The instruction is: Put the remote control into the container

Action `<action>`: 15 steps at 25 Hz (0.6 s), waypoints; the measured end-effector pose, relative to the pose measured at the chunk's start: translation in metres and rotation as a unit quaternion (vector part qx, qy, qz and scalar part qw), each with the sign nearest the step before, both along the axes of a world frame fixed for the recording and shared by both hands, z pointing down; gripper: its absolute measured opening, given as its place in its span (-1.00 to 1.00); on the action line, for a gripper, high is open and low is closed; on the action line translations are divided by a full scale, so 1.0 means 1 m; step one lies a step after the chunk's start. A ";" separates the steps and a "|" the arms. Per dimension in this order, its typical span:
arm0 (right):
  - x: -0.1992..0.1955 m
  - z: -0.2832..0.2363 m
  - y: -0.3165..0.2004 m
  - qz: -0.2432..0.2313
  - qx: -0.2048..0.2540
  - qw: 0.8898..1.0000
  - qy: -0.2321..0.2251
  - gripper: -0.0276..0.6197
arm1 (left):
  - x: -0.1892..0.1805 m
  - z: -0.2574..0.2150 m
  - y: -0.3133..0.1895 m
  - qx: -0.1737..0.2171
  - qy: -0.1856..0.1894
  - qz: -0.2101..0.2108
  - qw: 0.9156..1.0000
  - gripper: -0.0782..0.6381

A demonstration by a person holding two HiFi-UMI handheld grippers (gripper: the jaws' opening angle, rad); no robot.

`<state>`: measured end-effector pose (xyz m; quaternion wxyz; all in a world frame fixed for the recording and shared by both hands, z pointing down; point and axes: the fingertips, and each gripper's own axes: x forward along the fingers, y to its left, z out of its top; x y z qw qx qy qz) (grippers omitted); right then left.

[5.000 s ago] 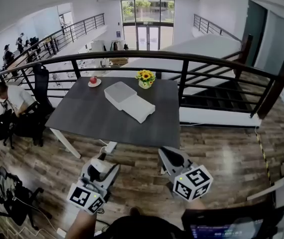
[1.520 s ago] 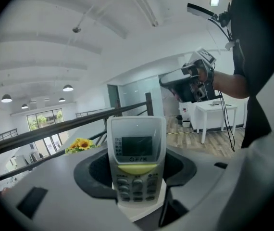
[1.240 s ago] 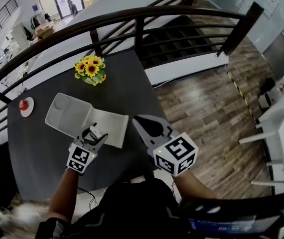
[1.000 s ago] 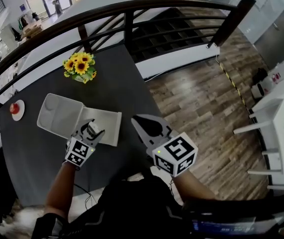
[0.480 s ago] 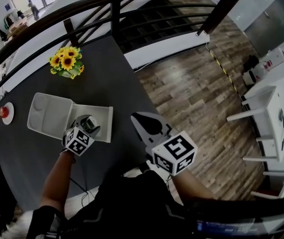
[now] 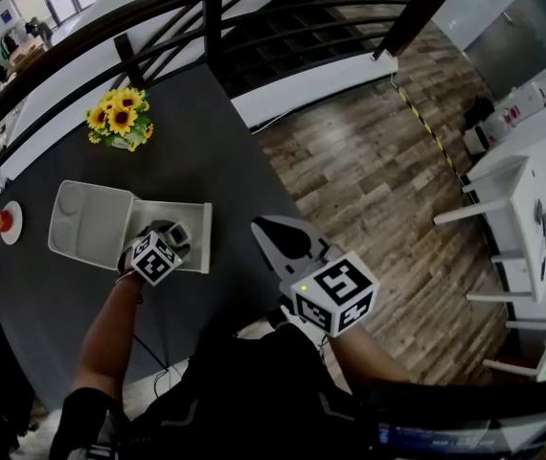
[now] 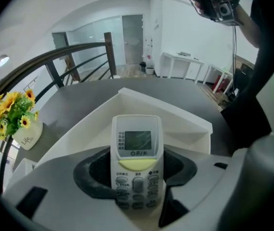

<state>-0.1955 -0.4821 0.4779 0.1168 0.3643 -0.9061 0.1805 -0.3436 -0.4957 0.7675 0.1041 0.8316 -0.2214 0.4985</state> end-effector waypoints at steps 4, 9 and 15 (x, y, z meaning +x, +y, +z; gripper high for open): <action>0.005 -0.002 -0.002 0.004 0.004 1.000 -0.001 -0.91 | 0.002 0.006 0.002 -0.022 -0.008 0.012 1.000 -0.07; 0.009 0.002 -0.001 0.008 0.000 1.000 -0.001 -0.91 | 0.000 0.012 0.003 -0.049 -0.003 0.011 0.999 -0.07; 0.014 -0.002 -0.002 0.008 0.001 1.000 -0.001 -0.91 | 0.002 0.011 0.003 -0.048 -0.007 0.019 0.999 -0.07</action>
